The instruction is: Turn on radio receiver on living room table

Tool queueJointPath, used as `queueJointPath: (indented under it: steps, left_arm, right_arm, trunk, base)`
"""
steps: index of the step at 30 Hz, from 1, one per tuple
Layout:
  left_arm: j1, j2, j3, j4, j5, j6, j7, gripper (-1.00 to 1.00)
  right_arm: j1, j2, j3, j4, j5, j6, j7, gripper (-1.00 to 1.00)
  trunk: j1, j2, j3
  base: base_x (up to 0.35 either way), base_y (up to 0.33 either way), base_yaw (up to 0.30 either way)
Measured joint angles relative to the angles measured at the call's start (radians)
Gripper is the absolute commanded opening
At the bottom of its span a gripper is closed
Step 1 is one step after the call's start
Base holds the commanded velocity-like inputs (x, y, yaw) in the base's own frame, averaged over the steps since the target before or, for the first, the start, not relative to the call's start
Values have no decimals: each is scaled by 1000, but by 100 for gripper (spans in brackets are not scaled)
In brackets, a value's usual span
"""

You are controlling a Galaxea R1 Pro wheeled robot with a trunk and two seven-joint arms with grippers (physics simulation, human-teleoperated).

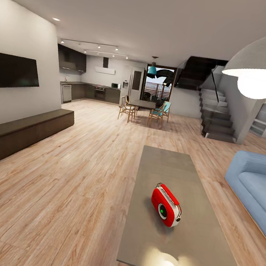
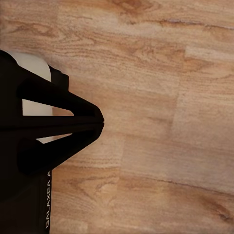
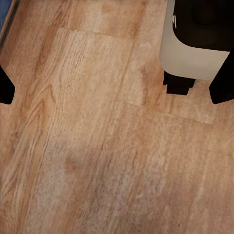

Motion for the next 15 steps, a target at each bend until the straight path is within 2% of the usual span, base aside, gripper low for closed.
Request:
queueJointPath:
  steps: [15]
  left_arm:
    - [0,-2,0,0,0,0,0,-100]
  right_arm:
    - [0,0,0,0,0,1,0,100]
  trunk:
    - [0,0,0]
  base:
    - [0,0,0]
